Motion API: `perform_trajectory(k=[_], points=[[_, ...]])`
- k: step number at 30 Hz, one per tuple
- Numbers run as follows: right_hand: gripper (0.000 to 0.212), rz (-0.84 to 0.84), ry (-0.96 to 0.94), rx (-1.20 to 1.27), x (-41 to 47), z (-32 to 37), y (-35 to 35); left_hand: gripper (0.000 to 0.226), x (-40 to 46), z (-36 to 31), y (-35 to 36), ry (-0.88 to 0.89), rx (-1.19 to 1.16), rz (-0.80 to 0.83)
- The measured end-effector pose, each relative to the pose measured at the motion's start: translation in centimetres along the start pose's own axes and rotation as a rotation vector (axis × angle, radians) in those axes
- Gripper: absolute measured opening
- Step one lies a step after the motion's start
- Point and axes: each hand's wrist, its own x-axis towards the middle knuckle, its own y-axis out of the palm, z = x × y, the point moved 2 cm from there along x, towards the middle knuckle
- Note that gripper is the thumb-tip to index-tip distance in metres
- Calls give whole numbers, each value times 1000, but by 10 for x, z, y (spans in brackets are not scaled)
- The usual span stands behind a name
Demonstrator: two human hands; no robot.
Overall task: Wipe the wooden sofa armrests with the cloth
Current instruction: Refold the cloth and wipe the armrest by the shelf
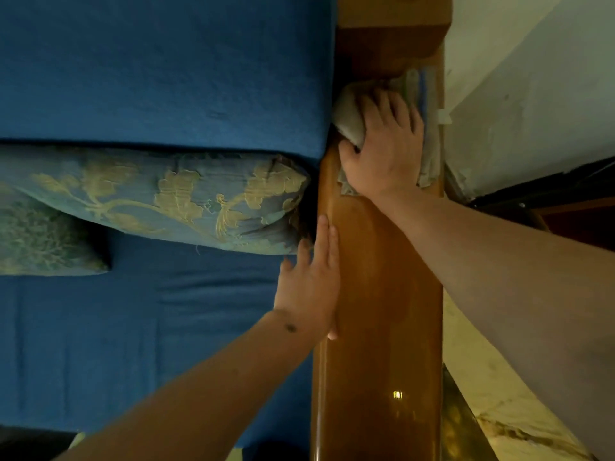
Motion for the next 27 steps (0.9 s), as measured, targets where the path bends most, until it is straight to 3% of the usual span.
perform_trajectory(k=[13,21,27], points=[[73,27,17,25,-17,1,-3,171,-13,0,-7,-70,-165,-47],[74,-29,55,-6,-135,9,-5,158,-40,0,22,-75,-342,-308],[76,-23,61,21,-222,1,-15,139,-82,-9,67,75,-297,-411]])
